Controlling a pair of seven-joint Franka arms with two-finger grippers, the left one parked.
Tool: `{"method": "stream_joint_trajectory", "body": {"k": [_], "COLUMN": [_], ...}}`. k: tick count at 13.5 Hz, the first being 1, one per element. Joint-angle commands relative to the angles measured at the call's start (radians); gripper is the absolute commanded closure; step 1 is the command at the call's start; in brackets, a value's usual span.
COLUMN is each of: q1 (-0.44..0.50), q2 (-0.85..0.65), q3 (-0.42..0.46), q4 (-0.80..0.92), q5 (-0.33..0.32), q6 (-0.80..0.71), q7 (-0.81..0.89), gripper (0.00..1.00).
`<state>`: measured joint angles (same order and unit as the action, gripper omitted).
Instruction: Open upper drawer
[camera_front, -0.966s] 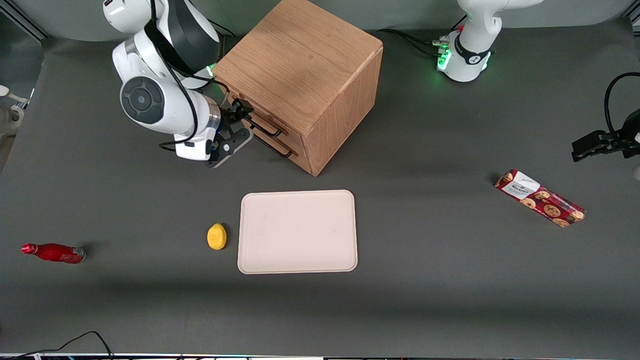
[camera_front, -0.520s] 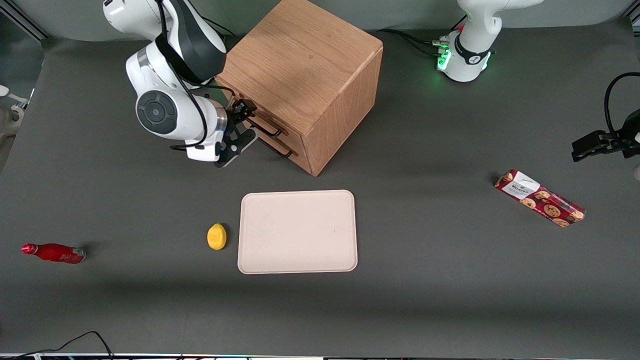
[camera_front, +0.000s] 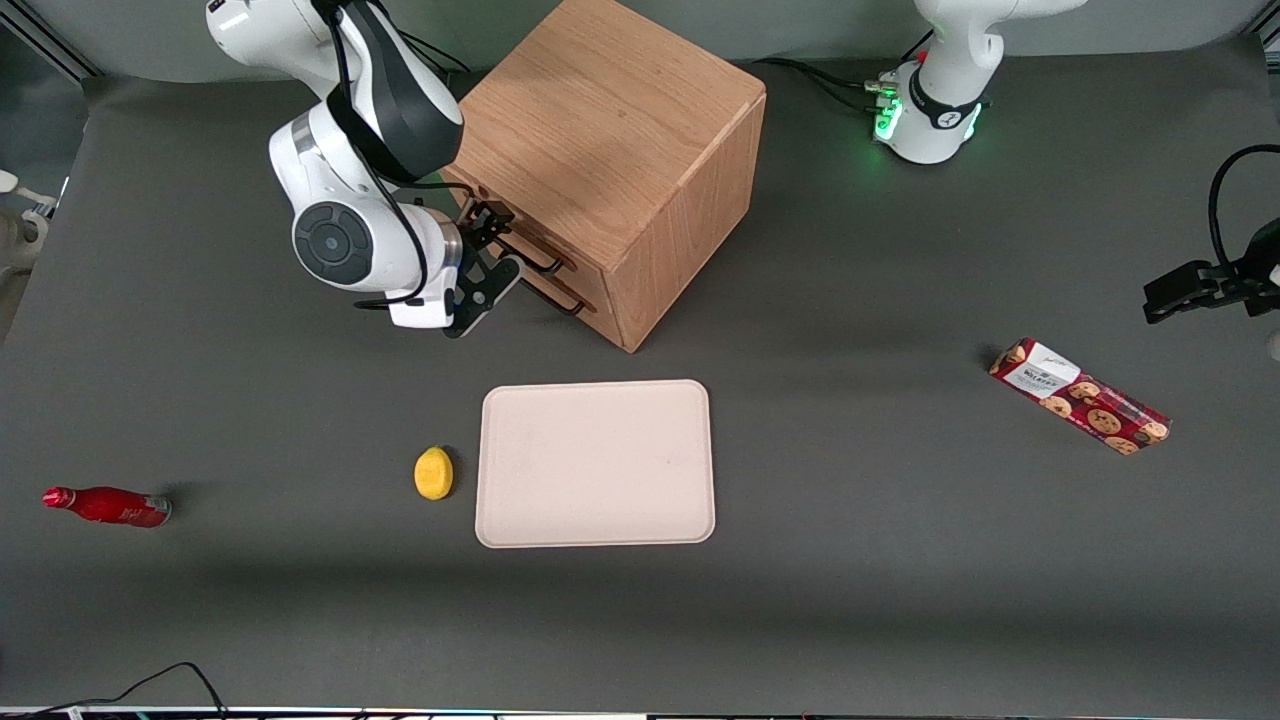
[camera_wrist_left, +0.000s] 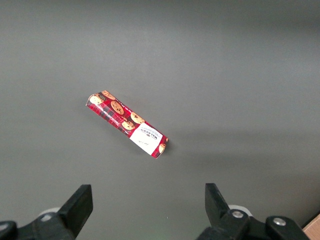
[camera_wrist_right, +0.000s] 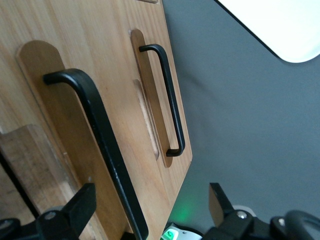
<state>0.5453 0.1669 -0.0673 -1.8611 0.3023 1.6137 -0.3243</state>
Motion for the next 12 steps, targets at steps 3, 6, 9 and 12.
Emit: {"method": "stream_joint_trajectory", "body": {"k": [3,6,9,12], "q1": [-0.011,-0.012,-0.013,-0.03], "q2": [0.025,0.034,0.045,0.052], "q3": [0.021,0.021,0.021,0.021], "q4": [-0.013,-0.01,-0.012,-0.006], "q5": [0.026,0.024,0.024,0.02], "q6": [0.038,0.049,0.071,0.071], "q7": [-0.103,-0.11,-0.152,-0.179], "gripper": [0.0,0.0,0.0,0.0]}}
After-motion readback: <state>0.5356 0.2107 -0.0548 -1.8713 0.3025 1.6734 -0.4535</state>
